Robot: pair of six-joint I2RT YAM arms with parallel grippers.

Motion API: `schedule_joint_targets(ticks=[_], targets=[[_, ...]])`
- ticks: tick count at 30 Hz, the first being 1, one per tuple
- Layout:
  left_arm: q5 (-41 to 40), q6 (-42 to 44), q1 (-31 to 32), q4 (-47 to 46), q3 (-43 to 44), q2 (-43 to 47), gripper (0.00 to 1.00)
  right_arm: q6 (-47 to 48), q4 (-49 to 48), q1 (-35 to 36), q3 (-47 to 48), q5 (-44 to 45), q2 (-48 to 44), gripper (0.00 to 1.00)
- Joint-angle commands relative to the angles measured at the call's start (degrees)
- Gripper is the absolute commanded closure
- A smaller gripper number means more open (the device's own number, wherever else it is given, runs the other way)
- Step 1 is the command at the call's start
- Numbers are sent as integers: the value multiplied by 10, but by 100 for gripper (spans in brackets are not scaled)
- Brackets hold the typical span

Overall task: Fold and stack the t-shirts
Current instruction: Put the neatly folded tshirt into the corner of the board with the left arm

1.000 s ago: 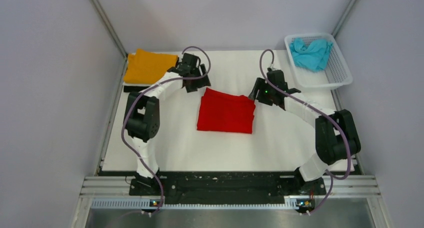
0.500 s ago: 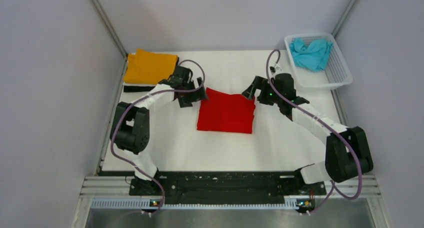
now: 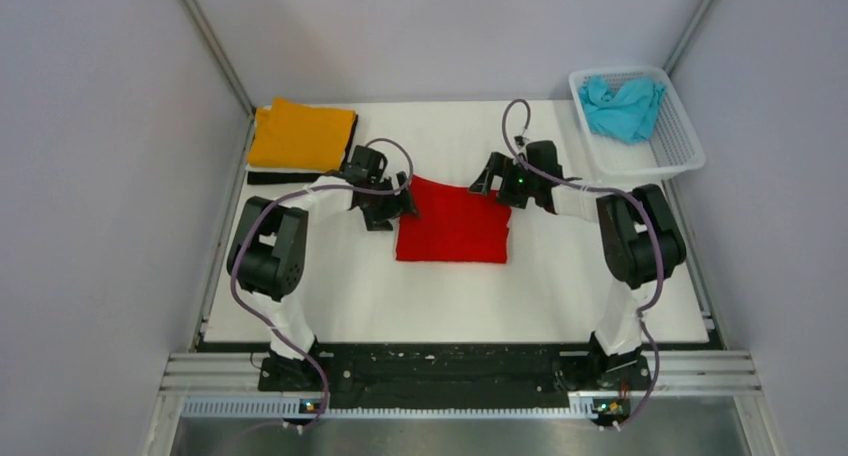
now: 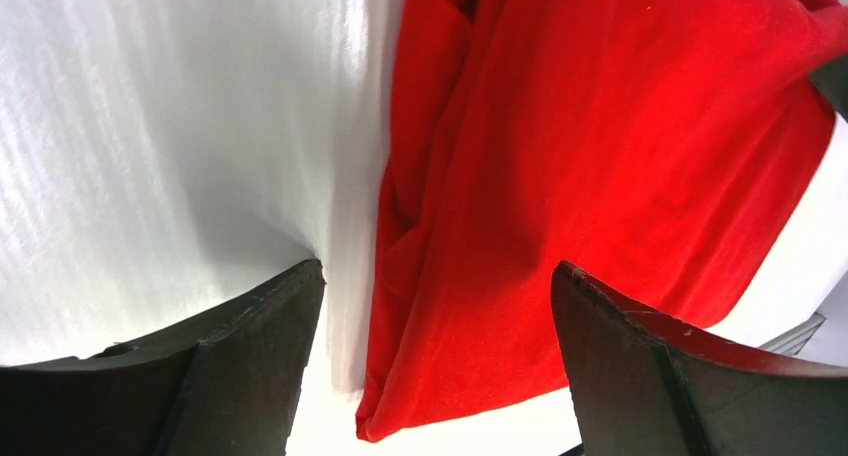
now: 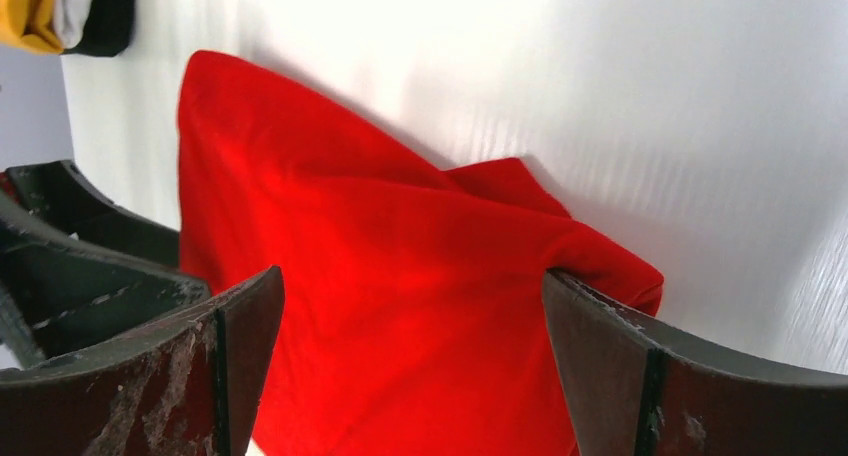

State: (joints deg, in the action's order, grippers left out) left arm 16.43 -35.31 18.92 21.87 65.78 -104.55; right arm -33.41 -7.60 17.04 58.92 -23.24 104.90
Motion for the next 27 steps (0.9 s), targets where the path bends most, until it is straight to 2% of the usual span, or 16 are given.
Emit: schedule_joint_targets(ticks=[1,6,10,15,17,18,20,24,27], targets=[[12,1,12,-14,-1,-48,13,16,-16,-12,42,-5,45,1],[-15,-9,40,-10,-3,-66,23,19,-16,-13,27,-8,38,1],[-66,-19,67,16,14,-86,39,19,-19,-13,4,-4,-12,1],[-174,-28,117,78,70,-117,70,23,-13,-13,-42,27,-100,1],[-216,-36,136,109,104,-134,95,28,-5,-13,-67,44,-141,1],[-237,-39,143,126,121,-145,100,31,-2,-14,-78,54,-162,1],[-286,-41,153,165,159,-161,100,35,8,-14,-103,86,-210,1],[-472,-32,159,255,253,-175,100,47,23,-14,-156,150,-316,1],[-610,9,154,299,326,-184,100,54,28,-13,-185,193,-376,1]])
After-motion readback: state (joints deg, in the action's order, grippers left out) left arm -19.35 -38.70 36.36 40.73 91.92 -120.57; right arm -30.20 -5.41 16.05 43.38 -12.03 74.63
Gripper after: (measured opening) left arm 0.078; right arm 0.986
